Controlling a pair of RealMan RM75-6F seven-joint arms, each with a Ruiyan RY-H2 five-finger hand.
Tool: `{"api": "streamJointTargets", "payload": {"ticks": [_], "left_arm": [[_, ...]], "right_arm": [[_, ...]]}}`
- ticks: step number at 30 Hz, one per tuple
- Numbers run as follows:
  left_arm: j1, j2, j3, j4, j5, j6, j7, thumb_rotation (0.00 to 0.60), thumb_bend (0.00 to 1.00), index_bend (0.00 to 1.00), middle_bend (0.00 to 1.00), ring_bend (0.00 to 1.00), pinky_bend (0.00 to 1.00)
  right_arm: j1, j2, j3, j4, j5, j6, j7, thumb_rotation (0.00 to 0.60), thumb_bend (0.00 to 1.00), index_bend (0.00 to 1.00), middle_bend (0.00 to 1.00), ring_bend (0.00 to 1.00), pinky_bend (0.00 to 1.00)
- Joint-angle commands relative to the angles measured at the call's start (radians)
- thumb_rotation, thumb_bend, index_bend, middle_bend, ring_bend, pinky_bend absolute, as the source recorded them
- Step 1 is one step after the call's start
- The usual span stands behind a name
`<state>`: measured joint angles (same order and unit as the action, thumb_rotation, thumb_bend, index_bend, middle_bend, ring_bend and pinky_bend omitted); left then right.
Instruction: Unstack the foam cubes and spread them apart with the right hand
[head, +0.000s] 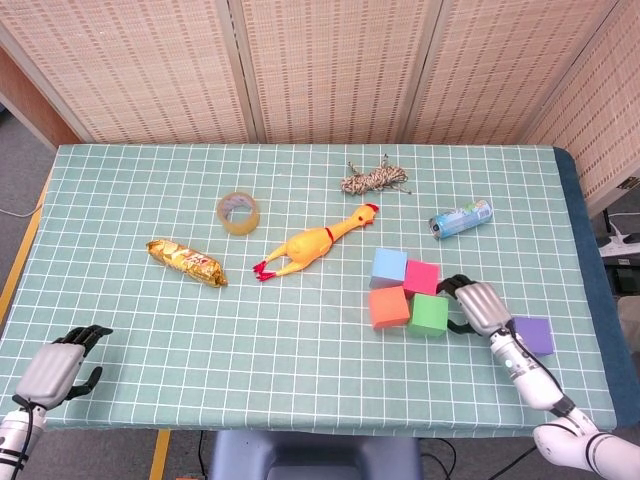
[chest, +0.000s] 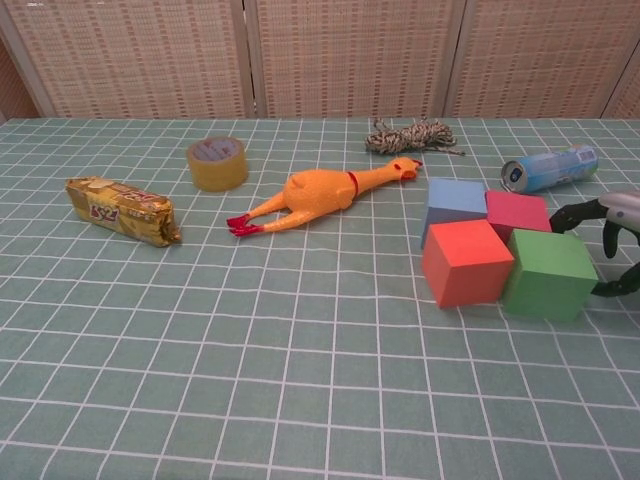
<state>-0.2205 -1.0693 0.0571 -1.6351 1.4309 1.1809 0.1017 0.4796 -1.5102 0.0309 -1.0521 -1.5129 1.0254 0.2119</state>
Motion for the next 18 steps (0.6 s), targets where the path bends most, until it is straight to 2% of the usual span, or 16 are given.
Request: {"api": "streamJointTargets", "payload": {"ticks": [1,10,14,18], "left_arm": [[0.000,0.000,0.000,0.000,0.000,0.000,0.000,0.600,0.47,0.20,0.19,0.18,0.39],[0.000,0.001,-0.001,0.000,-0.001,0.000,-0.003,0.600,0.47,0.20,0.20,0.18,0.39],[0.000,0.001,-0.001,0.000,0.000,0.000,-0.003,0.600,0.47,0.20,0.20,0.18,0.39],[0.000,0.000,0.000,0.000,0.000,0.000,-0.002,0.600,0.47,0.21,0.20,0.18,0.39]], "right_arm": [[0.006,-0.008,-0.007,0.008,-0.005,-0.008,0.009,0.600,0.16,0.32,0.27,0.19,0.46],[0.020,-0.023,-0.032,0.033,-0.030,-0.019,0.060,0.600,0.12,0.26,0.18,0.08,0.37],[0.023,-0.019,-0.041,0.033,-0.040,-0.017,0.078,0.600,0.11,0.19,0.12,0.01,0.30],[0.026,-0.012,-0.053,0.027,-0.055,-0.011,0.106,0.600,0.10,0.12,0.08,0.00,0.25]]}}
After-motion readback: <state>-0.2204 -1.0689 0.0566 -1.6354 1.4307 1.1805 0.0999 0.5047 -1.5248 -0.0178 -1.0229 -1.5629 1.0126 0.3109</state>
